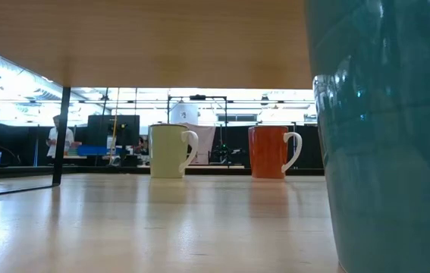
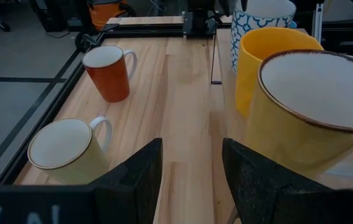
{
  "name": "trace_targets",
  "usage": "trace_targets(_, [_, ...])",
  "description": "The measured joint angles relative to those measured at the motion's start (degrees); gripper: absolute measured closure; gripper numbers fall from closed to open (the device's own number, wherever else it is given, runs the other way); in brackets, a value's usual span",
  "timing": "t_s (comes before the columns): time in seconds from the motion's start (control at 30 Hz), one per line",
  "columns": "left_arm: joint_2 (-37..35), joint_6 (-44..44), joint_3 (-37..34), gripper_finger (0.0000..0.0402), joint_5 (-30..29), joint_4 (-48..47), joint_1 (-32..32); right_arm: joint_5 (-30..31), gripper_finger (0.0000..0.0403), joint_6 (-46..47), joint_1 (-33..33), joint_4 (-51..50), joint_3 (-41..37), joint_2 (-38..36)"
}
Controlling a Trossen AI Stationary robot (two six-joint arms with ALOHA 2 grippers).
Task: Place coffee mugs
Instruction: Put the blue patterned mug on the shelf, then put the green mug on the shelf
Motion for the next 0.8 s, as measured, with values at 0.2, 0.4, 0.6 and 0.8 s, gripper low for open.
trace_targets(0.2, [0.0,0.0,0.0,0.0228,0.0,0.0,0.0,4.2,0.0248,-1.6,-0.2,0.0,0.0,0.0])
trace_targets(0.4, [0.0,0.0,0.0,0.0228,0.0,0.0,0.0,2.8,0.0246,-2.3,-1.4,0.1,0.0,-0.7])
trace_targets(0.6, [0.0,0.0,0.0,0.0228,0.0,0.2,0.0,2.8,0.0246,-4.2,-1.5,1.3,0.0,-4.8])
trace_targets(0.8, [1.2,-4.9,0.0,0.0228,-4.4,5.1,0.0,5.2,0.0247,-9.9,-1.5,0.8,0.0,-11.4])
